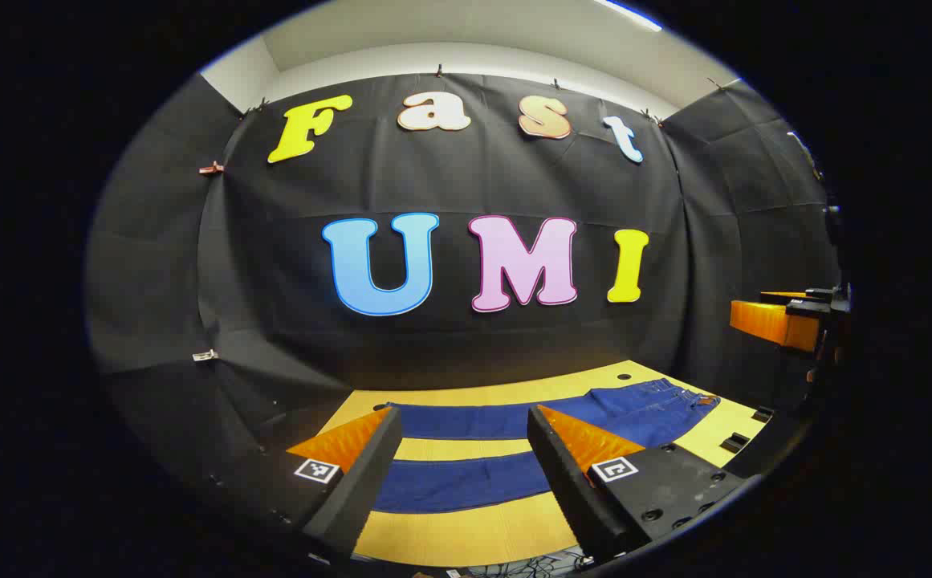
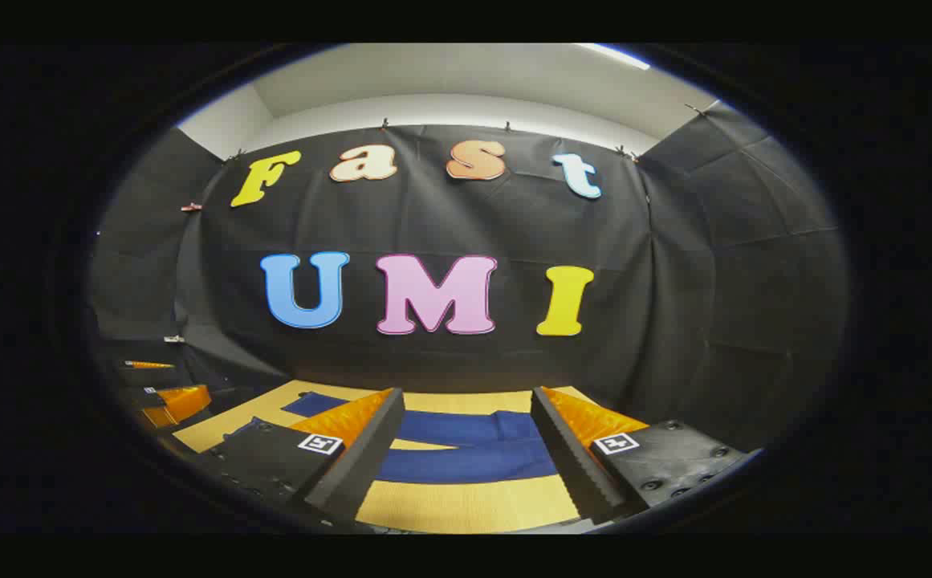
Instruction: Grasp the waist and the cuffs of the jeans and fold them to make the two legs overlap; first hold the waist and fold one-third of the jeans toward the cuffs, then hold the cuffs and fold the remaining one-third in the same direction to finish folding.
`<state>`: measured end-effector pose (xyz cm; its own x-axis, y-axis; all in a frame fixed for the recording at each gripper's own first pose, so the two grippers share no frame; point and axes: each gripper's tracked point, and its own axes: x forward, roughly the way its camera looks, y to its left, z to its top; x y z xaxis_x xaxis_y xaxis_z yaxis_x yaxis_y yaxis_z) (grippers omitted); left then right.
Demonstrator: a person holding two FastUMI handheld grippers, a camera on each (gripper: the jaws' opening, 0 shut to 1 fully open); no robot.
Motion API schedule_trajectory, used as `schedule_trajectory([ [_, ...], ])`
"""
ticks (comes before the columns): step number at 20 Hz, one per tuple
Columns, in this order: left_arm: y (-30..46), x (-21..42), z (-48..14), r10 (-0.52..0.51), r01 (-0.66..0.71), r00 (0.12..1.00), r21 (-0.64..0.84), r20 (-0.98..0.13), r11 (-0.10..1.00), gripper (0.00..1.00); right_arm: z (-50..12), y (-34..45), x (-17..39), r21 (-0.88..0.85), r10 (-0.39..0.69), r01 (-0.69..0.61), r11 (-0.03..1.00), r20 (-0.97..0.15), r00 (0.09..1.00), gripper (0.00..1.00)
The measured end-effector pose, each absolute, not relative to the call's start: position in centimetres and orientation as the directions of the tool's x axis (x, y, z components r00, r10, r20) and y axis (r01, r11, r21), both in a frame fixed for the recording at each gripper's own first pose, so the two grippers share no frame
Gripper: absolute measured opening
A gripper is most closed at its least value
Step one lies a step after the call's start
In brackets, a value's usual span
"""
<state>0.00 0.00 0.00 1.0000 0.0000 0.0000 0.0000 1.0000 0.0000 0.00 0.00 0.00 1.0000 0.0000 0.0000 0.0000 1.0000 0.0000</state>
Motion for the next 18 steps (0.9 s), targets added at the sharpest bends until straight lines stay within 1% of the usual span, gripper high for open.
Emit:
schedule_trajectory([
  [3,1.1,0.0,0.1,0.044,-0.044,0.999,-0.015,0.008,0.999,0.98,0.2,0.3,-0.1,-0.009,0.01,-0.01,1.0,0.003,1.0,0.97],
  [7,1.0,-0.5,0.0,0.044,-0.044,0.999,-0.026,0.006,0.999,0.98,0.6,0.8,-0.1,0.018,0.035,-0.035,0.999,0.002,0.999,0.97],
  [17,0.2,-0.5,0.1,-0.004,0.004,0.999,-0.006,0.034,1.0,0.98,0.7,0.9,-0.6,-0.003,0.053,-0.053,0.999,0.011,0.999,0.97],
  [18,0.5,-0.2,-0.1,-0.006,0.006,1.0,0.01,0.03,1.0,0.98,0.8,0.9,-0.6,-0.006,0.054,-0.054,0.999,0.011,0.998,0.99],
])
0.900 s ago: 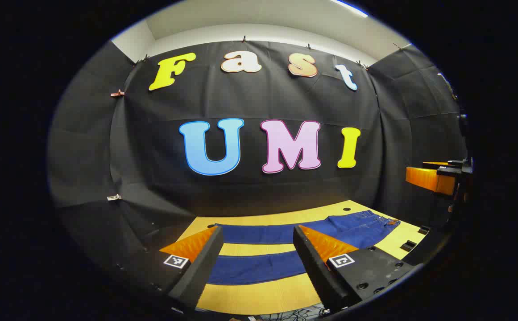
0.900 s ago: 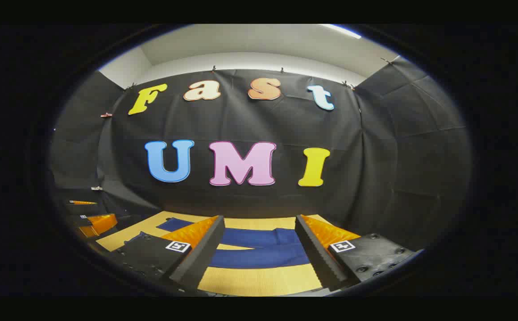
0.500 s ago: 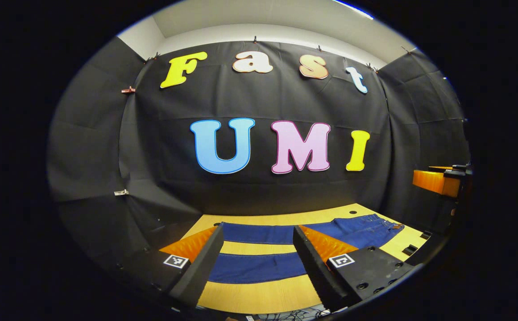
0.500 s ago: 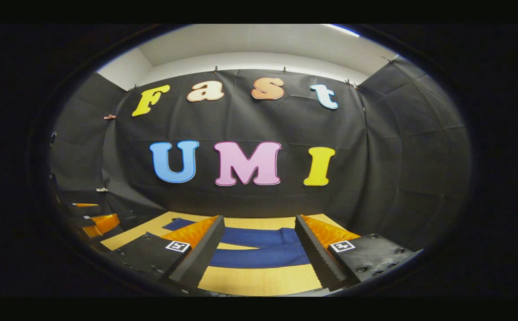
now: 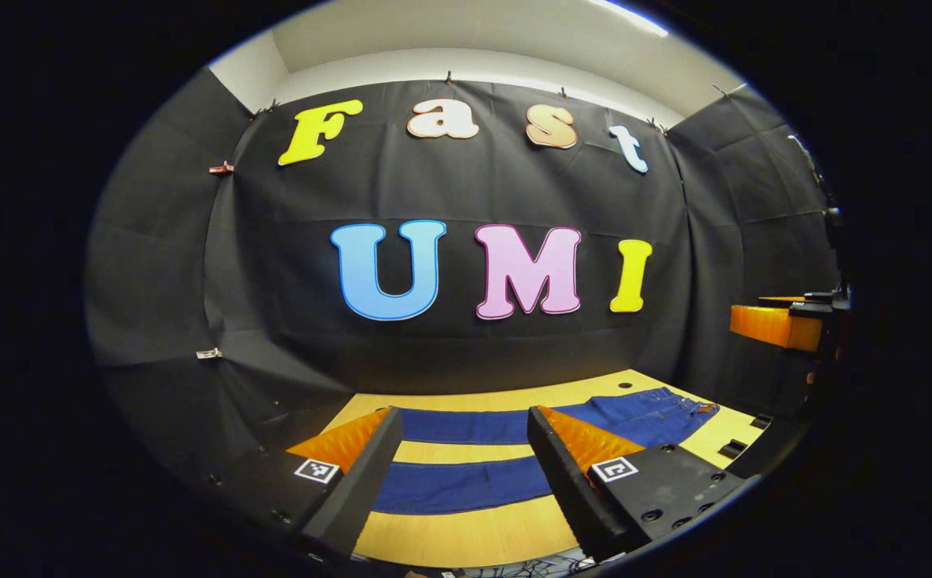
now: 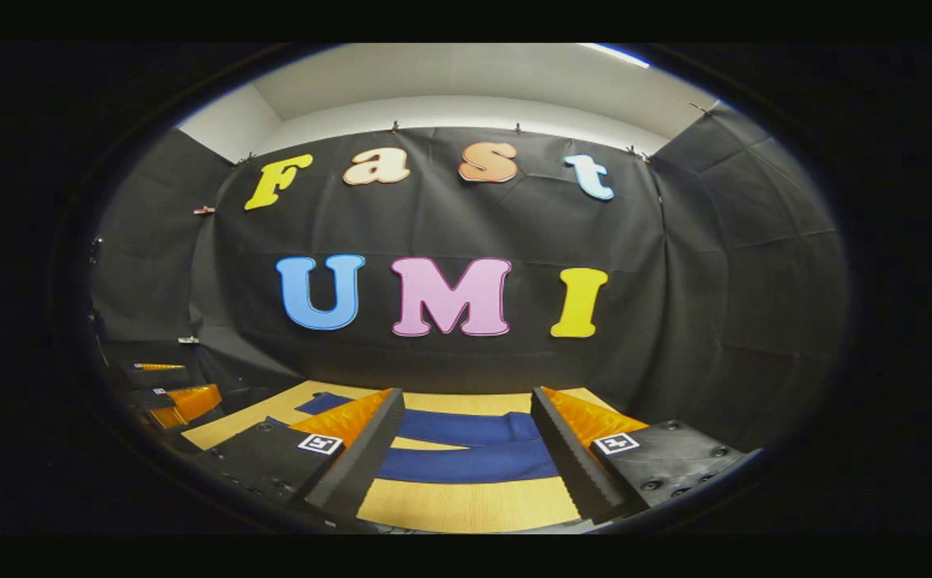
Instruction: Grasp the waist and the cuffs of the jeans and fold them to make the two legs overlap; first hold the waist and fold one-third of the jeans toward the cuffs, then hold the cuffs and fold the remaining one-third in the same direction to finish folding.
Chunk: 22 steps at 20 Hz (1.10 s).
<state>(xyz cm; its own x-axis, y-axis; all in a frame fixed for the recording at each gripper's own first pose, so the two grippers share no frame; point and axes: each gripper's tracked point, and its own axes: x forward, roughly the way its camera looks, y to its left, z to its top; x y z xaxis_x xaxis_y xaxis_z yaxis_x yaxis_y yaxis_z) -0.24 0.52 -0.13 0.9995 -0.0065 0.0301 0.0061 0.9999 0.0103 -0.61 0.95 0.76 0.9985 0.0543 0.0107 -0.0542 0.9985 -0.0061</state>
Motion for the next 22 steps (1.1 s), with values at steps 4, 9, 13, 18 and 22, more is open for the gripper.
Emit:
schedule_trajectory([
  [4,4.1,1.5,-3.3,-0.016,0.018,1.0,0.083,-0.018,0.996,0.98,0.1,0.7,-1.0,-0.022,0.053,-0.054,0.998,-0.007,0.999,0.97],
  [9,11.7,4.2,-11.1,0.0,0.047,0.988,0.296,-0.156,0.954,0.98,-1.1,0.0,-1.4,-0.04,0.035,-0.037,0.999,-0.046,0.998,0.97],
  [13,16.5,6.3,-17.9,-0.033,0.178,0.954,0.474,-0.298,0.862,0.98,-1.3,-0.6,-1.5,-0.047,0.001,-0.003,0.999,-0.06,0.998,0.97],
  [18,20.9,9.0,-26.3,-0.052,0.434,0.845,0.626,-0.532,0.648,0.98,-2.5,-0.8,-1.2,-0.09,-0.021,0.012,0.996,-0.105,0.994,0.97],
  [22,23.5,11.3,-31.4,-0.03,0.608,0.729,0.628,-0.684,0.485,0.98,-3.4,-1.4,-1.2,-0.104,-0.055,0.041,0.994,-0.136,0.989,0.97],
])
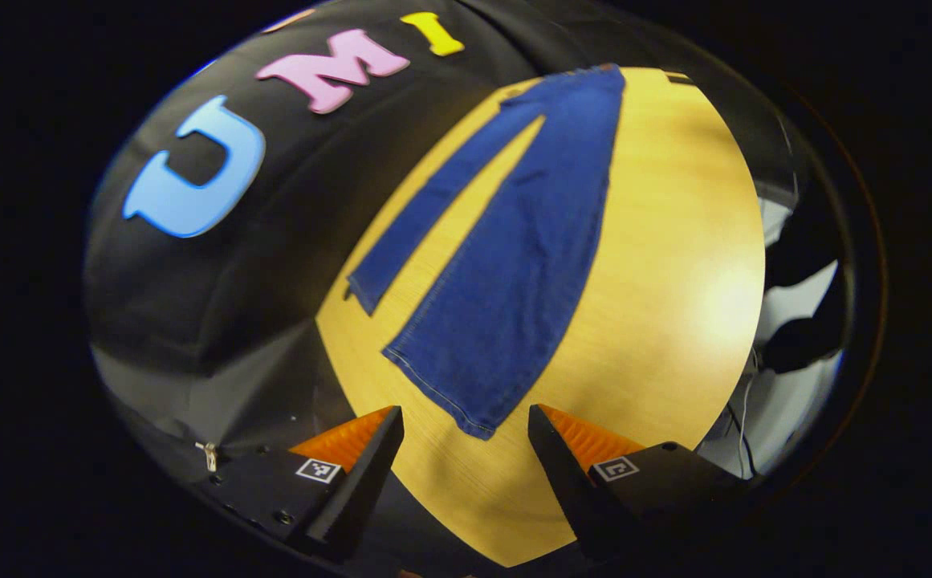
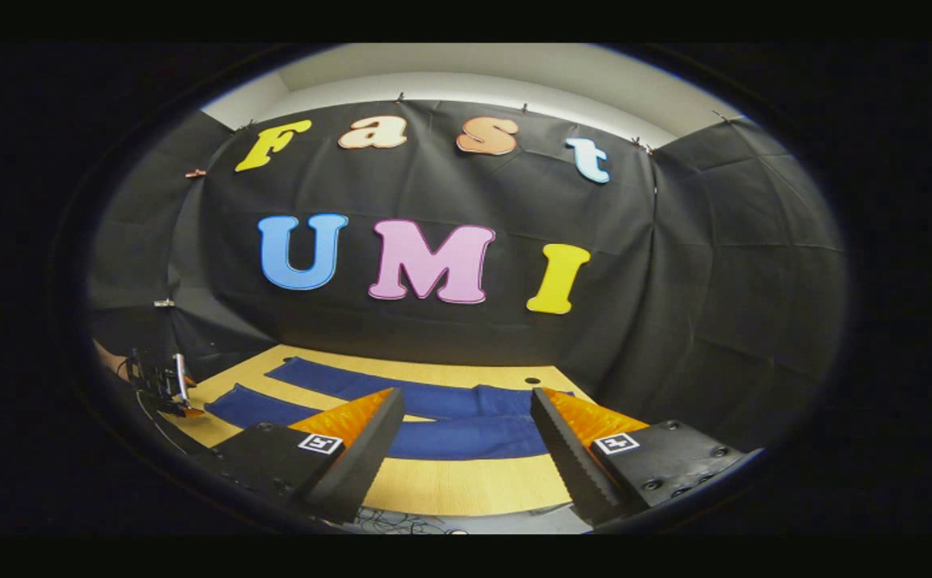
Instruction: Grasp the waist and the cuffs of the jeans and fold them to make the two legs overlap; first hold the waist and fold one-third of the jeans toward the cuffs, then hold the cuffs and fold the remaining one-third in the same direction to finish folding.
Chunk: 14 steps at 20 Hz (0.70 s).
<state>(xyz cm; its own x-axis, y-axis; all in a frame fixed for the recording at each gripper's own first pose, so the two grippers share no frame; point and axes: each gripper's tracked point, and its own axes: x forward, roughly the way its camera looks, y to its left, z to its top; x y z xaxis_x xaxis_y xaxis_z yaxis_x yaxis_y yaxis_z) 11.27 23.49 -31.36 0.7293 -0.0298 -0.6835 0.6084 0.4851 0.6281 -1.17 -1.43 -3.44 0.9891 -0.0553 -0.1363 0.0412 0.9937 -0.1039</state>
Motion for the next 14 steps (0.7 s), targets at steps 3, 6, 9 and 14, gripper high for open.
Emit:
schedule_trajectory([
  [3,24.7,12.7,-33.4,0.002,0.664,0.685,0.625,-0.729,0.41,0.97,-4.0,-2.3,-1.3,-0.115,-0.088,0.071,0.991,-0.152,0.984,0.97],
  [6,23.8,14.0,-34.2,-0.003,0.713,0.656,0.618,-0.755,0.332,0.98,-4.7,-3.9,-2.0,-0.135,-0.133,0.112,0.985,-0.165,0.977,0.97],
  [9,23.2,15.5,-34.3,0.011,0.736,0.642,0.621,-0.766,0.27,0.91,-5.8,-5.1,-2.5,-0.13,-0.175,0.151,0.98,-0.192,0.966,0.97],
  [14,23.1,17.6,-35.5,0.058,0.757,0.61,0.602,-0.79,0.255,0.63,-7.4,-5.7,-3.3,-0.153,-0.189,0.156,0.976,-0.228,0.955,0.97],
])
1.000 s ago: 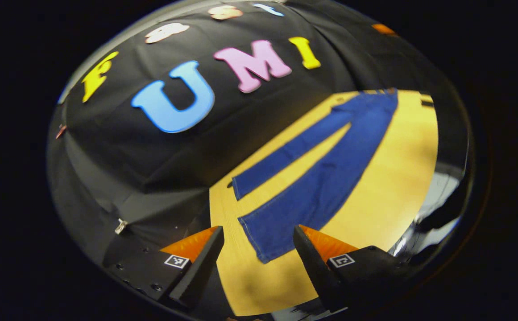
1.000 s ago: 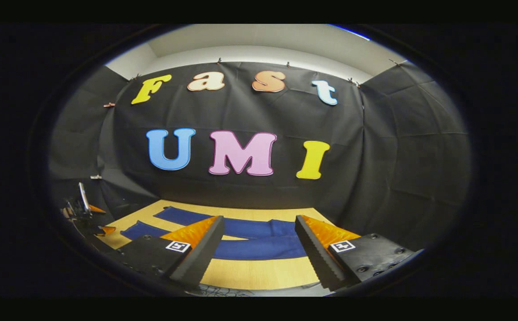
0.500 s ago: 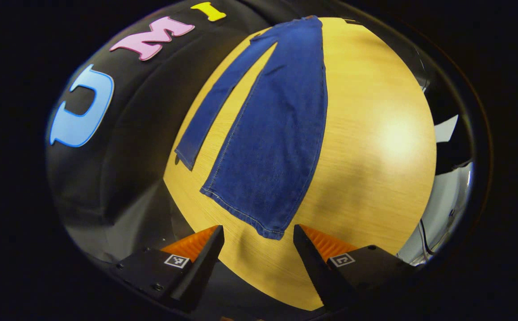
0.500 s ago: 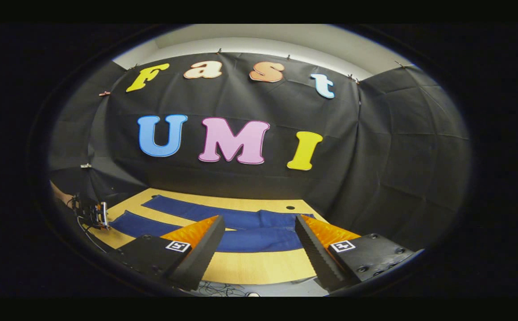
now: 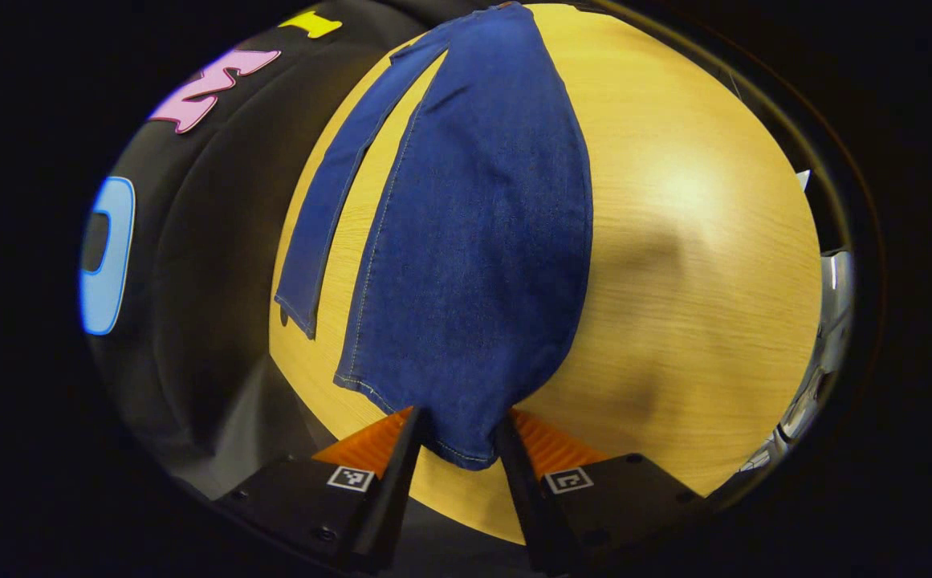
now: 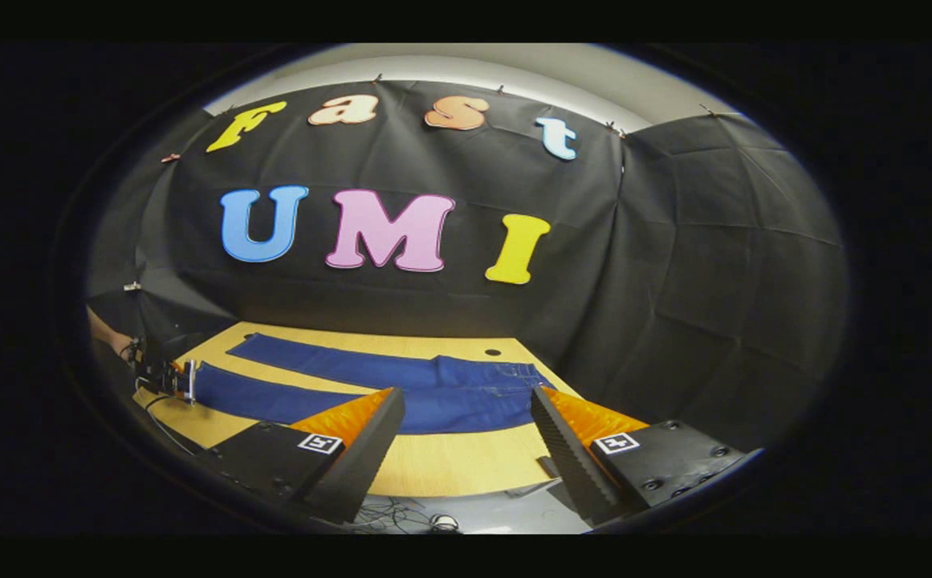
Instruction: Grasp the waist and the cuffs of the jeans and fold them to make the two legs overlap; first hold the waist and fold one-third of the jeans toward the cuffs, then hold the cuffs and fold the remaining one-third in the same direction to finish folding.
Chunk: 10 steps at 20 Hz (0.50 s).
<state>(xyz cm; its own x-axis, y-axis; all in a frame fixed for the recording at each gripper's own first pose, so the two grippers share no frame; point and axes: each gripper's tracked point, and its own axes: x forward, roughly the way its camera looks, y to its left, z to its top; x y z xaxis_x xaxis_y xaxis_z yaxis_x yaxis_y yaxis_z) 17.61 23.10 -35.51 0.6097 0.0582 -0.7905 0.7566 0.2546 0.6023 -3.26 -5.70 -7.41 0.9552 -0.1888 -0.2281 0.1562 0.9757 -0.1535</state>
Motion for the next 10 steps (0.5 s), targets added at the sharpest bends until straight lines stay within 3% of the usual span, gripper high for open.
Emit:
schedule_trajectory([
  [2,23.3,18.7,-35.8,0.078,0.75,0.608,0.604,-0.79,0.271,0.48,-8.0,-6.0,-3.2,-0.178,-0.181,0.14,0.974,-0.241,0.954,0.97],
  [5,23.4,18.8,-36.1,0.093,0.739,0.622,0.622,-0.777,0.258,0.16,-8.0,-7.6,-2.3,-0.237,-0.175,0.117,0.965,-0.243,0.954,0.95],
  [10,23.3,18.9,-36.1,0.095,0.717,0.642,0.639,-0.761,0.278,0.07,-8.9,-12.5,1.4,-0.39,-0.167,0.071,0.918,-0.217,0.962,0.97],
])
